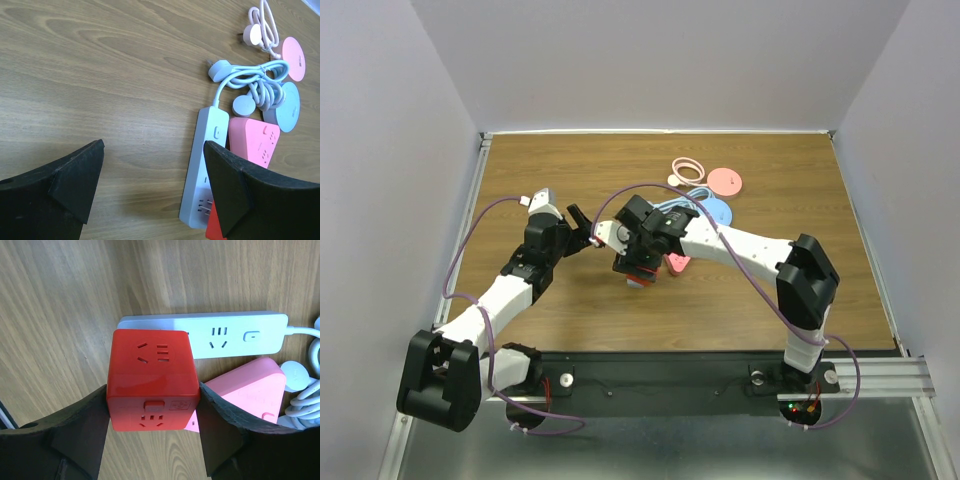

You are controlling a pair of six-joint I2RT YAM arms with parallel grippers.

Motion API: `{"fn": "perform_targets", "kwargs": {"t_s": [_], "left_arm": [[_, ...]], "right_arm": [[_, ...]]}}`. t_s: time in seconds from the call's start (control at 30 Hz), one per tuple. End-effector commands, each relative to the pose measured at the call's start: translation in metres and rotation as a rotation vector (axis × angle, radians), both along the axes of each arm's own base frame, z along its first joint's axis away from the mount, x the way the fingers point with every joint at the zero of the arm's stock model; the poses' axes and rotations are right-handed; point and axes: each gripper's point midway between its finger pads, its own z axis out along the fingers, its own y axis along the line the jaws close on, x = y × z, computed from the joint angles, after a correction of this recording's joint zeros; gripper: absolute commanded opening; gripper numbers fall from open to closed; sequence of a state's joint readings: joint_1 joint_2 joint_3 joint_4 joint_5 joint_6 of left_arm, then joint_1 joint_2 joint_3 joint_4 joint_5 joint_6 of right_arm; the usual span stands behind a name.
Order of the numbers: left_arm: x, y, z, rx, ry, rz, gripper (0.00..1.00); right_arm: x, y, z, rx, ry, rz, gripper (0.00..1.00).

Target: Insert the plug

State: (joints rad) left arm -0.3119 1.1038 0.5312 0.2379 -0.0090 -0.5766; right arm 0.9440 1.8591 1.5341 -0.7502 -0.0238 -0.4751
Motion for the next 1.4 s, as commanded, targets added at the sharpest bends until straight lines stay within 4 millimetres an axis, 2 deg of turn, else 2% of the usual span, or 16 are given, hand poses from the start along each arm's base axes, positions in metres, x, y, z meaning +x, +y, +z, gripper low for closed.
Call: {"fn": "perform_targets", "kwargs": {"t_s": [0.0, 0.23, 0.43, 0.57, 0.63, 0.67, 0.7, 0.77, 0.8, 0.83, 0.97, 1.0, 1.07, 1.1, 1.2, 1.37], "left_arm": [[0.001, 0.000, 0.007, 0.000, -0.044, -0.009, 0.92], [0.001, 0.000, 0.007, 0.001, -0.045, -0.010, 0.92], [0.002, 0.000, 0.007, 0.000, -0.049, -0.010, 0.92], [-0.001, -0.008, 0.009, -0.016, -0.057, -0.058, 0.91], [-0.003, -0.018, 0.019, -0.047, -0.099, -0.115, 0.88], [-0.007, -0.021, 0.016, -0.054, -0.107, -0.136, 0.87], [-0.008, -0.026, 0.025, -0.069, -0.151, -0.160, 0.86], [-0.014, -0.031, 0.038, -0.089, -0.214, -0.193, 0.86], [-0.019, -0.030, 0.035, -0.088, -0.225, -0.199, 0.86], [-0.024, -0.036, 0.053, -0.099, -0.305, -0.231, 0.86], [-0.044, -0.050, 0.089, -0.132, -0.508, -0.337, 0.86], [-0.050, -0.052, 0.087, -0.134, -0.513, -0.363, 0.86], [-0.065, -0.058, 0.111, -0.158, -0.634, -0.426, 0.86], [-0.072, -0.061, 0.110, -0.163, -0.656, -0.455, 0.86], [-0.097, -0.079, 0.133, -0.182, -0.778, -0.594, 0.86], [-0.126, -0.115, 0.136, -0.173, -0.813, -0.816, 0.86]], "right_arm": [[0.017, 0.000, -0.002, -0.037, -0.060, -0.019, 0.01], [0.016, 0.000, 0.000, -0.026, -0.056, -0.021, 0.00], [0.006, -0.005, 0.004, -0.004, -0.031, -0.025, 0.00], [0.002, -0.008, 0.021, 0.038, -0.041, -0.046, 0.00], [0.000, -0.010, 0.026, 0.054, -0.039, -0.072, 0.00], [-0.001, -0.010, 0.029, 0.064, -0.039, -0.078, 0.00], [-0.002, -0.011, 0.038, 0.086, -0.047, -0.081, 0.01], [-0.008, -0.008, 0.047, 0.127, -0.024, -0.083, 0.01], [-0.010, -0.008, 0.052, 0.144, -0.021, -0.081, 0.00], [-0.012, -0.008, 0.058, 0.172, -0.008, -0.077, 0.00], [-0.013, -0.016, 0.074, 0.259, 0.064, -0.080, 0.00], [-0.011, -0.020, 0.076, 0.272, 0.081, -0.086, 0.00], [-0.004, -0.031, 0.083, 0.310, 0.099, -0.111, 0.00], [-0.010, -0.031, 0.086, 0.334, 0.134, -0.086, 0.00], [-0.021, -0.038, 0.096, 0.354, 0.176, -0.069, 0.00], [-0.049, -0.036, 0.110, 0.405, 0.282, 0.018, 0.00]]}}
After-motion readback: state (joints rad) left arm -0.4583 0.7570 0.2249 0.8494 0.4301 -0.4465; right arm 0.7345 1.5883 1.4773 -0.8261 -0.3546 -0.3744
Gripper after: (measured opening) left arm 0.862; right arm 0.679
